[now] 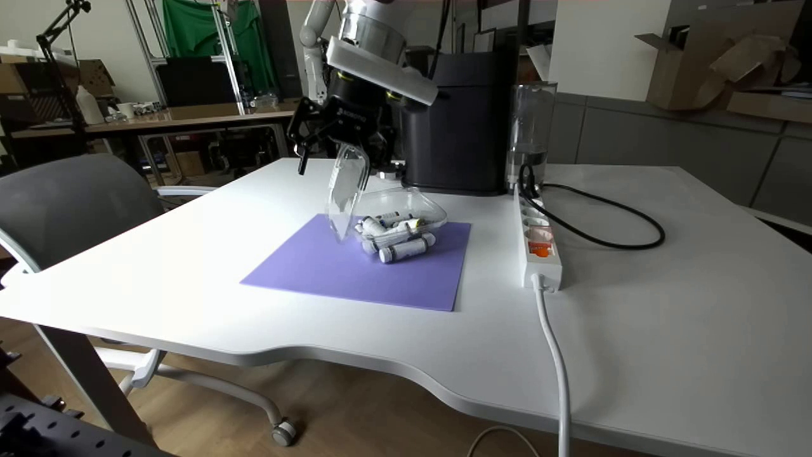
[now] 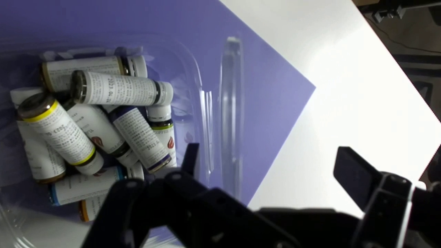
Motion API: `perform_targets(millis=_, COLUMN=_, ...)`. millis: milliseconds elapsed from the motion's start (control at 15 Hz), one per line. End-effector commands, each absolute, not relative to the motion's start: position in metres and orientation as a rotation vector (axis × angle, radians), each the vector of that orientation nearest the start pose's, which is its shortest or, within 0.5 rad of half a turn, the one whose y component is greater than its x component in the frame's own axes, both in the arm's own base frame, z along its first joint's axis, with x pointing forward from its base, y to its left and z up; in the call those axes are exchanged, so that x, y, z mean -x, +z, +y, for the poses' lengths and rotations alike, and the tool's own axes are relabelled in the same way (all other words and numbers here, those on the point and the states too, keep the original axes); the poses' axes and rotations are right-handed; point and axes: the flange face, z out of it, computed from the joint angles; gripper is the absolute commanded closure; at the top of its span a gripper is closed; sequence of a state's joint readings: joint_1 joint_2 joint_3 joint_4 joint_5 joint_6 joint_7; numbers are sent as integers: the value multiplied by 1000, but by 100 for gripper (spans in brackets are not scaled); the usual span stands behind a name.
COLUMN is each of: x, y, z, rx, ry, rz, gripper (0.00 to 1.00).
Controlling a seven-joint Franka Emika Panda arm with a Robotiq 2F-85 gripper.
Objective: Open the lid of the clear bowl
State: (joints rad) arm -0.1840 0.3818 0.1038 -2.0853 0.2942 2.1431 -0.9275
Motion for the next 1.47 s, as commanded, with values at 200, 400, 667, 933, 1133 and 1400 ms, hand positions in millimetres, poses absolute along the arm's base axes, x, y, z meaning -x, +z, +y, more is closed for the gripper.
perform_targets(millis=200, x=-543, y=240, z=-7, rx=2824, ry=276, rz=-838, gripper=0)
perform_targets(millis=400, x=-542, y=250, z=6, rx=2899, ry=282, rz=-791, gripper=0)
perform_targets(millis=667, x=-538, y=262, z=23, rx=2991, ry=292, rz=-760, gripper=0)
perform_targets(millis=933, x=-531, y=268, z=36, rx=3110, ry=310, rz=-717, gripper=0)
perform_targets(millis=1133, x=-526, y=269, z=43, rx=3179, ry=336, rz=-686, gripper=0)
perform_targets(millis=1400, x=-522, y=268, z=51, rx=3132, ry=405, rz=-726, gripper=0)
